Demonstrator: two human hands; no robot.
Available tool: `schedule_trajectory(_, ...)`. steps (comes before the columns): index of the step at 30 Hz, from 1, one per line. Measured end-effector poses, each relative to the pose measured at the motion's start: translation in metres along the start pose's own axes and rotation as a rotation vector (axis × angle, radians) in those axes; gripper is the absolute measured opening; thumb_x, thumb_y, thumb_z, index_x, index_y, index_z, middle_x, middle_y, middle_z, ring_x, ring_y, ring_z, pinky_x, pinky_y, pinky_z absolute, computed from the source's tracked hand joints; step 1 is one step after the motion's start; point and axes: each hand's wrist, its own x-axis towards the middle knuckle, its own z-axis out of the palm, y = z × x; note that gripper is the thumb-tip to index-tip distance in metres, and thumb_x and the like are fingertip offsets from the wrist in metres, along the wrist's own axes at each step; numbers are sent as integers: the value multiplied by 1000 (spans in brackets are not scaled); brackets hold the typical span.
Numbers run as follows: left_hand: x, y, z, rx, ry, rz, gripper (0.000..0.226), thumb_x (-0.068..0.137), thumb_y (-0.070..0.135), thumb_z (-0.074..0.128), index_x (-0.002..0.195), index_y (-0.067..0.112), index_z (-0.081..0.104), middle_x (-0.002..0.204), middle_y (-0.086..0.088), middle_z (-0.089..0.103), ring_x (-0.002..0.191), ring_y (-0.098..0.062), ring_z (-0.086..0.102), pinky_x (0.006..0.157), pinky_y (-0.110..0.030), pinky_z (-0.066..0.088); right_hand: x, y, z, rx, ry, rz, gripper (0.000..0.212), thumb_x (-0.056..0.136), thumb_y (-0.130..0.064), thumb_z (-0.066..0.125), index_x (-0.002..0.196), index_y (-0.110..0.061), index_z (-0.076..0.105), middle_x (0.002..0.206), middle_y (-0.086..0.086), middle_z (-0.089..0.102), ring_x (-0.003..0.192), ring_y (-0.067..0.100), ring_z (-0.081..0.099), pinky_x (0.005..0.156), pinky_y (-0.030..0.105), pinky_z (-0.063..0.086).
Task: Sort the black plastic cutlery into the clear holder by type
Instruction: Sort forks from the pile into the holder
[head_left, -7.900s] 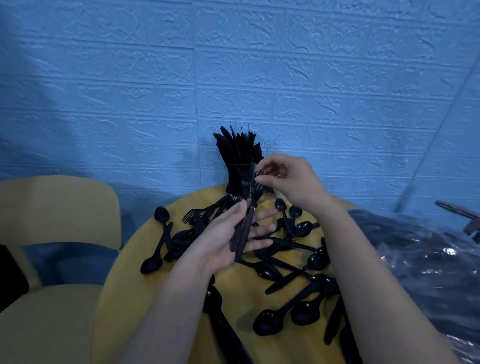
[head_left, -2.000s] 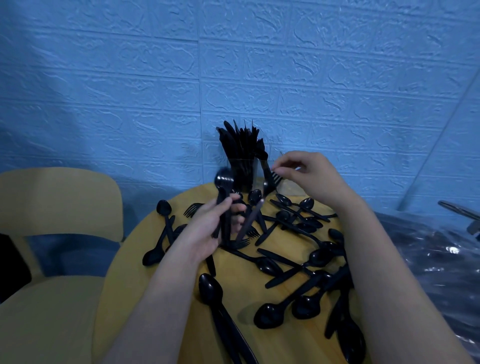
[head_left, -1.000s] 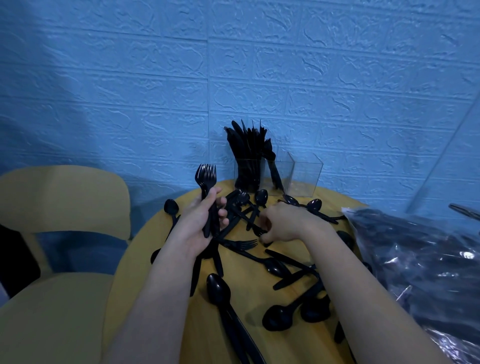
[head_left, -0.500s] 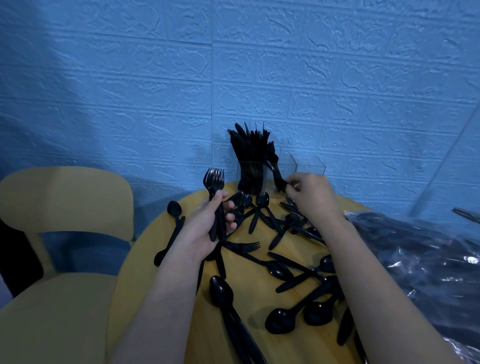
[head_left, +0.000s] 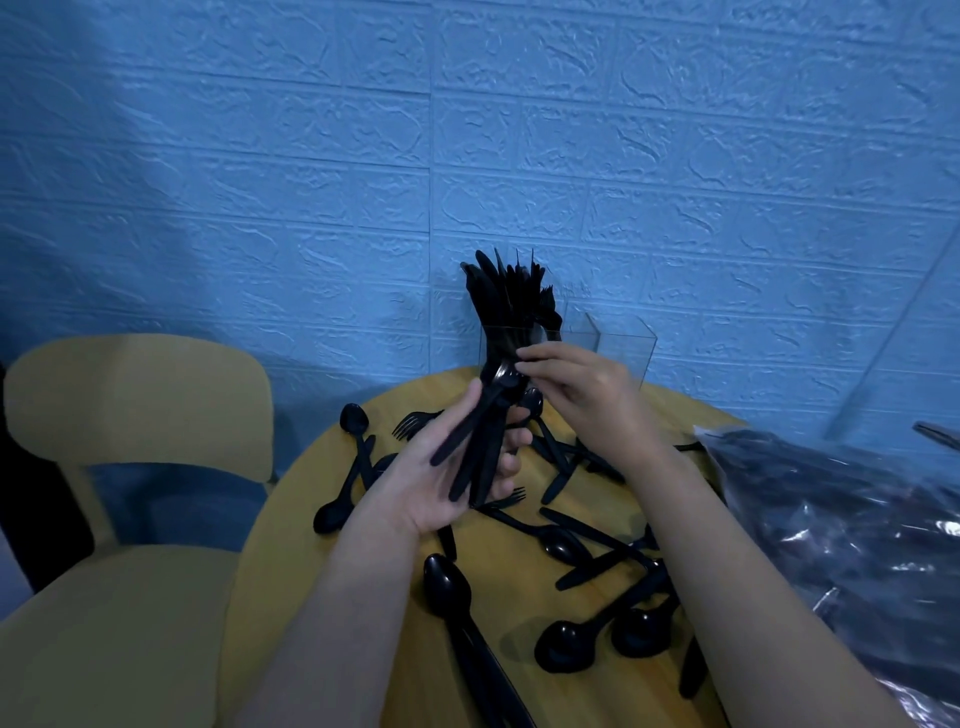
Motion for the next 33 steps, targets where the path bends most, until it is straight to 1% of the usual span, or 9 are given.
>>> schedule_trajectory(3,0,1,1,58,30,2,37,84,36,52,110,11,57,73,1,56,45,-5,48,40,-20,45,0,2,-1,-1,-37,27,20,89,-3,61,106,-7,72,118,1,66,106,9,60,92,19,47)
schedule_trajectory(7,0,5,-3,41,47,54,24,87,22,50,107,11,56,64,4,48,39,-2,39,34,-15,37,5,-6,1,17,-122,139,32,94,-10,57,124,-18,63,132,-16,50,114,-8,44,94,1,32)
schedule_trajectory(9,-2,10,-8,1,116,128,18,91,20,46,105,11,56,60,5,46,37,-2,36,32,-14,33,10,-10,-1,48,-154,278,35,93,-17,58,128,-22,58,131,-20,45,112,-6,44,91,5,36)
schedule_trajectory(13,-3,19,-22,-45,260,235,15,99,20,41,100,14,54,59,6,45,38,-3,37,34,-16,34,12,-15,-7,-4,-594,490,19,89,-38,62,101,-24,66,94,-13,61,84,2,56,63,9,38)
schedule_trajectory(17,-2,19,-26,-46,357,256,15,100,21,42,102,15,55,60,5,47,41,-5,42,38,-18,40,5,-17,-1,-67,-924,531,33,84,-53,61,83,-21,64,77,-10,58,72,4,54,58,19,39)
schedule_trajectory(20,-2,20,-27,-40,392,264,15,100,20,43,103,14,56,61,4,49,42,-6,44,40,-18,43,1,-18,5,-79,-1033,543,25,86,-44,64,87,-20,63,77,-13,53,77,5,50,60,19,38)
schedule_trajectory(23,-2,20,-27,-35,418,276,15,100,19,43,103,14,57,63,3,50,42,-7,45,40,-18,44,-1,-16,10,-45,-1015,555,16,87,-29,66,94,-15,68,79,-15,54,84,7,52,71,20,42)
schedule_trajectory(26,-2,20,-26,-28,424,287,15,100,18,43,104,12,57,65,1,51,43,-8,47,43,-21,47,1,-12,7,-31,-907,569,7,89,-23,64,90,-16,67,80,-12,59,80,6,55,64,16,42)
schedule_trajectory(33,-2,19,-20,-52,431,323,16,99,13,45,104,6,59,66,-5,56,53,-12,59,55,-27,57,9,2,-23,82,-348,583,10,90,-17,60,81,-22,58,78,-5,64,78,13,62,70,24,50)
